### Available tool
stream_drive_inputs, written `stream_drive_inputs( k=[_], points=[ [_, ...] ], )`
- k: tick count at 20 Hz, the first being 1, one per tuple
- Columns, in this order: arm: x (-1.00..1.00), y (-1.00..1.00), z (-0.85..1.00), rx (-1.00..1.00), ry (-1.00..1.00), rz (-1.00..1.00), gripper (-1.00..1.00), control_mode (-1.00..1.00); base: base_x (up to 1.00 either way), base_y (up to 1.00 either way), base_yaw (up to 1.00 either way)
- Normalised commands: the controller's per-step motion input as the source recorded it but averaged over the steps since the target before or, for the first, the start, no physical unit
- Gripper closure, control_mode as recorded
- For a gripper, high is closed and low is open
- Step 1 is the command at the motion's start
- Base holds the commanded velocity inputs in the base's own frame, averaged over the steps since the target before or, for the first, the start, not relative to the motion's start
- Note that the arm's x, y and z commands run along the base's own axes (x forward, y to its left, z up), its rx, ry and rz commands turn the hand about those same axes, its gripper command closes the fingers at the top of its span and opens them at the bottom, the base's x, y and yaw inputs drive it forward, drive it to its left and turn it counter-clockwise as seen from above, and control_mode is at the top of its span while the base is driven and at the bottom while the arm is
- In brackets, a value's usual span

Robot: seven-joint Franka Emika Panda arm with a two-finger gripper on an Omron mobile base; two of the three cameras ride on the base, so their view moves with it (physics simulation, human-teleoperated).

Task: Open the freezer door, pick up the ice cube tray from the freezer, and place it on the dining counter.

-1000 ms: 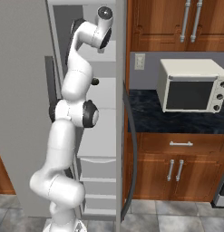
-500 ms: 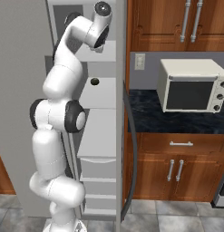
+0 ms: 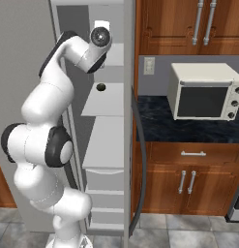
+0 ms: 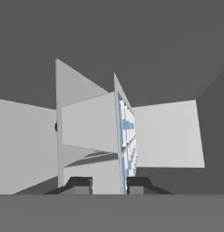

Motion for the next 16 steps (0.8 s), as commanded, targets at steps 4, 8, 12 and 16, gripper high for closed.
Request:
stream_drive_inputs(
  k=[4,8,12,16],
  points=[
    [-0.34,-0.14,0.01,0.12,-0.35,0.0,1.0,-1.0,0.0,0.0,0.0],
    [-0.4,-0.16,0.03,0.06,-0.23,-0.01,1.0,-1.0,0.0,0.0,0.0],
    [-0.42,-0.15,0.13,0.01,-0.1,-0.02,1.0,-1.0,0.0,0.0,0.0],
    [-0.54,-0.03,0.46,0.0,0.0,-0.02,1.0,-1.0,0.0,0.0,0.0]
  ],
)
